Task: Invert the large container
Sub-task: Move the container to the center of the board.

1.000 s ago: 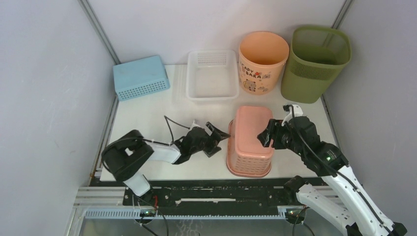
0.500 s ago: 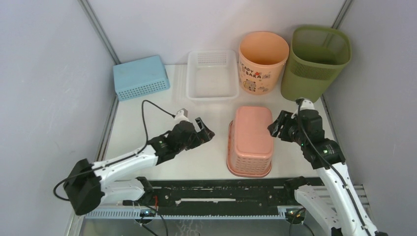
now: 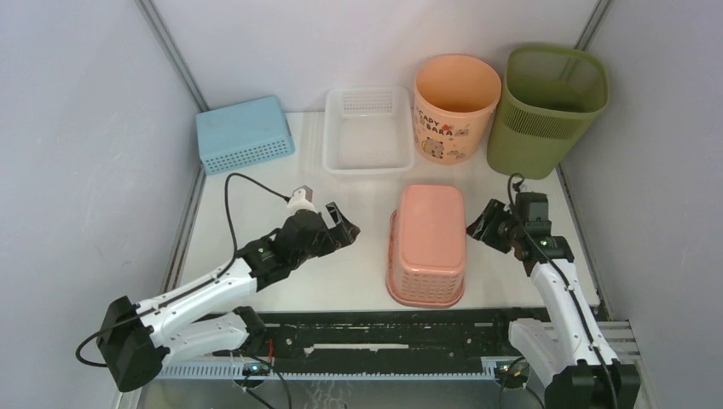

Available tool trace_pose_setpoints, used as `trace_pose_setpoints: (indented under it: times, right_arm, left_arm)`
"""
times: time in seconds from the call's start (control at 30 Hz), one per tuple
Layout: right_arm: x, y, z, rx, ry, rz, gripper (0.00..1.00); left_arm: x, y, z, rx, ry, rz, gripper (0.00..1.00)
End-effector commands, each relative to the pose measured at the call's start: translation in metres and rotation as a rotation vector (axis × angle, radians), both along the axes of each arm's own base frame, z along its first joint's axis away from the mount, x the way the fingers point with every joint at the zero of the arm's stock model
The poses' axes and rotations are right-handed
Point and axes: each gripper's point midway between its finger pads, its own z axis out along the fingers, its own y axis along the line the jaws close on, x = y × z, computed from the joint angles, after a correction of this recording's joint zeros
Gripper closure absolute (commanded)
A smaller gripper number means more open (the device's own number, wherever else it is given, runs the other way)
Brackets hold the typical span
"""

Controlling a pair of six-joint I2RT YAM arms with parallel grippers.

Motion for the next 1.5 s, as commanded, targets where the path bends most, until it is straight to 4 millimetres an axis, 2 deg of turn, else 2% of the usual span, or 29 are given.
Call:
trace_pose_setpoints:
  times: [0.0,0.13,0.27,0.4,0.43,0.53,0.67,0.8,0.93,0.97,1.1,1.2,1.27,1.4,1.47]
  right_arm:
    - [0.007,0.044,0.017,0.051,-0.095,0.125,0.41]
    - [0.002,0.085,0.01,0.073,-0.082,0.198,0.41]
    - [0.008,0.125,0.005,0.124,-0.079,0.259,0.41]
    - [0.025,0.165,0.004,0.192,-0.081,0.301,0.42]
    - [0.03,0.176,-0.002,0.197,-0.063,0.31,0.43]
    - [0.044,0.206,-0.002,0.236,-0.069,0.329,0.43]
    - [0.058,0.257,0.004,0.327,-0.099,0.38,0.44]
    - [0.066,0.321,0.016,0.457,-0.105,0.441,0.49]
    - [0.062,0.378,0.02,0.56,-0.094,0.47,0.51]
    - [0.06,0.392,0.014,0.571,-0.078,0.474,0.51]
    - [0.061,0.431,0.021,0.626,-0.087,0.484,0.52]
    - [0.065,0.43,0.016,0.607,-0.095,0.48,0.54]
    - [0.071,0.416,0.028,0.547,-0.14,0.476,0.52]
    - [0.075,0.375,0.038,0.461,-0.185,0.474,0.47]
    - [0.073,0.354,0.041,0.405,-0.209,0.474,0.44]
  left_arm:
    - [0.005,0.007,0.019,-0.021,-0.064,0.011,0.0]
    - [0.004,0.014,0.029,-0.037,-0.083,0.021,0.0]
    - [-0.002,0.026,0.046,-0.039,-0.115,0.03,0.0]
    - [-0.011,0.054,0.076,-0.03,-0.168,0.083,0.01]
    - [-0.014,0.063,0.085,-0.027,-0.19,0.1,0.0]
    - [-0.024,0.088,0.116,-0.018,-0.248,0.138,0.0]
    - [-0.041,0.091,0.141,-0.063,-0.258,0.091,0.01]
    - [-0.049,0.091,0.134,-0.081,-0.235,0.066,0.01]
    - [-0.054,0.101,0.127,-0.062,-0.227,0.087,0.01]
    - [-0.054,0.105,0.126,-0.051,-0.229,0.103,0.01]
    - [-0.056,0.117,0.119,-0.019,-0.223,0.131,0.0]
    - [-0.058,0.116,0.107,0.004,-0.185,0.127,0.0]
    - [-0.061,0.113,0.098,0.004,-0.155,0.111,0.0]
    - [-0.07,0.107,0.074,-0.02,-0.085,0.091,0.0]
    - [-0.074,0.103,0.069,-0.046,-0.063,0.079,0.0]
